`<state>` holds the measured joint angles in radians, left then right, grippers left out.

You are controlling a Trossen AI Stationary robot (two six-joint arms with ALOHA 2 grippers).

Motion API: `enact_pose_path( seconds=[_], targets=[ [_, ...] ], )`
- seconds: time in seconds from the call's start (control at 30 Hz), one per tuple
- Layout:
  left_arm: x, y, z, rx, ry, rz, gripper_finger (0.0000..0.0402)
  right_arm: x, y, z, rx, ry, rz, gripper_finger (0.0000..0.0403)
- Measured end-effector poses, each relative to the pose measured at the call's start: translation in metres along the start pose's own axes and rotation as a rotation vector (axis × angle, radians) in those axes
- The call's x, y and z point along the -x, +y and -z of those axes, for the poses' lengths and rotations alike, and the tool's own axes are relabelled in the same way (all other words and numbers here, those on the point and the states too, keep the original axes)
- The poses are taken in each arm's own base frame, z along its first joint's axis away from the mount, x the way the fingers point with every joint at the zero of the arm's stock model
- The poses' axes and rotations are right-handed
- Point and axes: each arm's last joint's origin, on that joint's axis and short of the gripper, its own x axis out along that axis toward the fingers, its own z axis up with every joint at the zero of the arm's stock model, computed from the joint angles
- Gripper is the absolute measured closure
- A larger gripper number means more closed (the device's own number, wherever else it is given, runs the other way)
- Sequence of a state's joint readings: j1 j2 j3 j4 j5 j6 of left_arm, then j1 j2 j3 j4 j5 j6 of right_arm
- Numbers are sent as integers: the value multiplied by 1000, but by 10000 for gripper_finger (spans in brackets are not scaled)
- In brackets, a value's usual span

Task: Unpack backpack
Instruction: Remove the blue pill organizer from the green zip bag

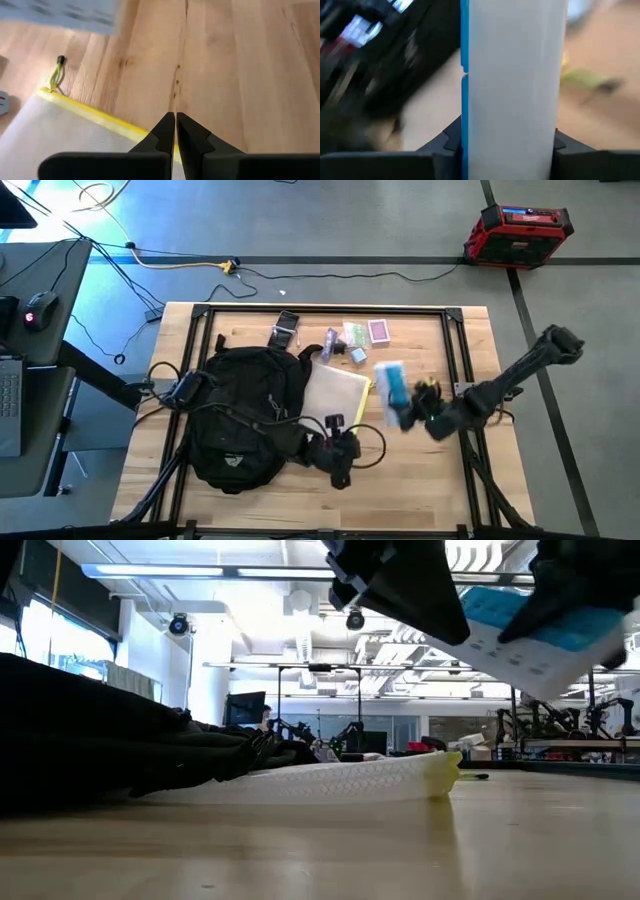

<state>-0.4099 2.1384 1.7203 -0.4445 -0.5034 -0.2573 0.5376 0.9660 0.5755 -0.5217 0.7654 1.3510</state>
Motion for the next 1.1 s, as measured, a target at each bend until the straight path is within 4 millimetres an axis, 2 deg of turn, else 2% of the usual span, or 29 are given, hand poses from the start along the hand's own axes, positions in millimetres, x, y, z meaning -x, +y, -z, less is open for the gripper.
enact_pose_path(
  seconds=[0.13,0.3,0.5,0.7,0.83,0.9,1.1],
  targets=[
    [3,-11,6,-21,19,15,402,-6,-27,-31,-52,-51,177,289],
    [5,-23,22,-55,51,28,402,-22,-63,-65,-132,-57,428,290],
    [4,-29,36,-62,79,20,402,-47,-97,-105,-251,12,469,290],
    [3,-30,40,-62,89,19,402,-70,-133,-119,-332,86,585,290],
    [3,-30,40,-61,89,18,402,-89,-150,-126,-319,137,568,290],
    [2,-30,40,-58,83,17,402,-95,-156,-128,-307,133,570,269],
    [2,-28,39,-56,75,-8,402,-100,-170,-136,-304,98,597,142]
  ],
)
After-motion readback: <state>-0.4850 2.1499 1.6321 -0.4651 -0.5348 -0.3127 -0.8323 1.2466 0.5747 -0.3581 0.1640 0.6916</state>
